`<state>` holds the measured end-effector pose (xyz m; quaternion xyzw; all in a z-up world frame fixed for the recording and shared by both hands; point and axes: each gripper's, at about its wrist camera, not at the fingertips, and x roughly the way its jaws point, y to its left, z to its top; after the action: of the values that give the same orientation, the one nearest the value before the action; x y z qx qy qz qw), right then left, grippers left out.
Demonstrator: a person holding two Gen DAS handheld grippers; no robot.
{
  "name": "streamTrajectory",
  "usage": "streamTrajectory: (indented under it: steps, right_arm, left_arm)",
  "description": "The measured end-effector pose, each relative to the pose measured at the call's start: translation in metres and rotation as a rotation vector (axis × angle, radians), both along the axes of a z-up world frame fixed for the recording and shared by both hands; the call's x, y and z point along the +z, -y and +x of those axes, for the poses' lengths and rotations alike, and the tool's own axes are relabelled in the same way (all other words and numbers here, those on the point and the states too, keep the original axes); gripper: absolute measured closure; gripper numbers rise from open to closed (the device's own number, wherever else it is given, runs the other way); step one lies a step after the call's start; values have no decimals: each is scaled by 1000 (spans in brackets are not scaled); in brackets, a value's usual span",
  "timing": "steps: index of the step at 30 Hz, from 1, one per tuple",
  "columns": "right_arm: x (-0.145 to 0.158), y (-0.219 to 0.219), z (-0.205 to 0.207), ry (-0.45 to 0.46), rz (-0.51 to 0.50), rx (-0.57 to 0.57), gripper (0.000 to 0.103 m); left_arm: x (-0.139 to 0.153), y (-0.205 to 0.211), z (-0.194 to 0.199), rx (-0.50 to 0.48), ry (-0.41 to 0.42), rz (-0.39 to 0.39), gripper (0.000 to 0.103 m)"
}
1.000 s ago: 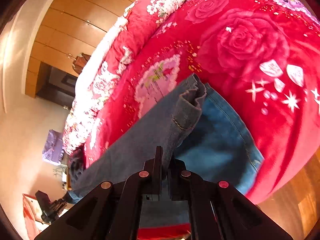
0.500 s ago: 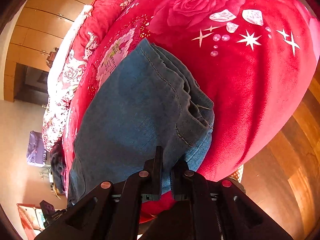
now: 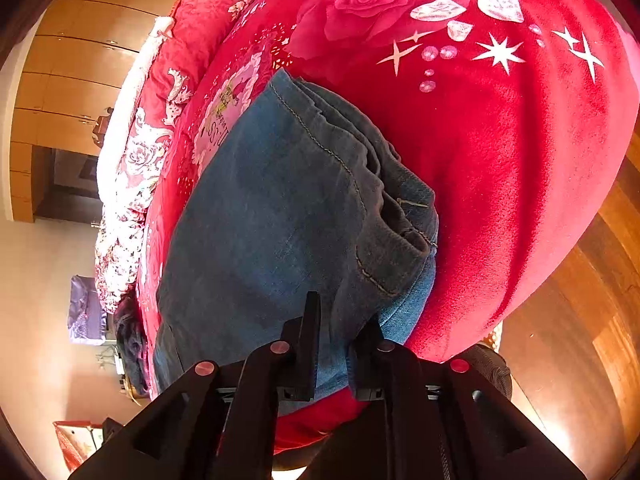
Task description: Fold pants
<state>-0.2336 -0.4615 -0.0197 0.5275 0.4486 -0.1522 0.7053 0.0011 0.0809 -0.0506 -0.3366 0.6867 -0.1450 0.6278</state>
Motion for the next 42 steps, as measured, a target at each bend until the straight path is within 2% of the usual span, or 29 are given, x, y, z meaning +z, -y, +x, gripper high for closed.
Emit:
streamTrajectory:
  steps: [2,4,5,6,7,8,10,13,15,16,18,20,22,23,25,28,29,30,32,35,37,39,40,42]
  right_arm:
    - [1,0,1,9,3,-2,90]
    - [2,0,2,16,5,-3,89]
    - [2,0,2,19,7,-2,89]
    - [2,1,3,24,9,1,89]
    - [3,1,5,30,9,7,89]
    - [4,1,7,39,1,16,89]
    - [10,1,9,65,-16,20,97]
    - [22,2,6,107,-27,19,98]
    - [26,1,1,110,-33,27,98]
    - [26,1,-3,108,-34,32,98]
    - [22,0,-12,87,-38,39,98]
    - [11,0,-19,44,-31,34,98]
    - [0,3,-24,17,-7,16,98]
    - [-1,3,-24,17,0,7,98]
    - [2,1,-23,22,2,13,96]
    - [10,-2,-19,26,-22,40,93]
    - [10,-2,-18,23,-28,43,93]
    - [9,-2,-16,19,-28,40,93]
    - [5,-2,-14,11,-19,25,93]
    - [1,-4,-13,7,-7,16,93]
    - [2,-7,-11,9,-11,28,93]
    - [4,-7,-9,14,-17,37,93]
    - [4,-6,-9,15,-16,38,93]
    - [3,-5,-6,17,-15,45,93]
  left_arm:
    - [-12,9,8,-28,-56,77,53]
    - [-15,16,15,-66,-66,138,58]
    - [-11,20,20,-86,-54,179,74]
    - [-4,25,26,-109,-19,210,92]
    - [6,30,32,-125,28,229,99]
    - [18,33,36,-133,76,237,99]
    - [49,40,38,-139,208,234,99]
    - [95,50,18,-203,415,264,99]
    - [98,45,-3,-259,482,279,99]
    - [91,43,-15,-298,489,288,99]
    - [61,40,-33,-378,433,343,99]
    - [16,31,-41,-405,273,373,99]
    - [-18,15,-43,-345,109,321,99]
    - [-23,7,-44,-296,67,278,99]
    - [-10,-5,-48,-227,87,178,99]
    - [26,-11,-38,-158,185,119,96]
    - [33,-14,-31,-122,193,96,84]
    - [36,-15,-23,-88,189,73,58]
    - [34,-16,-8,-14,166,80,32]
    - [14,-10,14,30,69,86,33]
    - [-3,-7,14,49,3,112,33]
    - [-12,0,21,35,-39,142,35]
    - [-12,5,23,18,-40,173,40]
    - [-6,13,29,-34,-11,255,91]
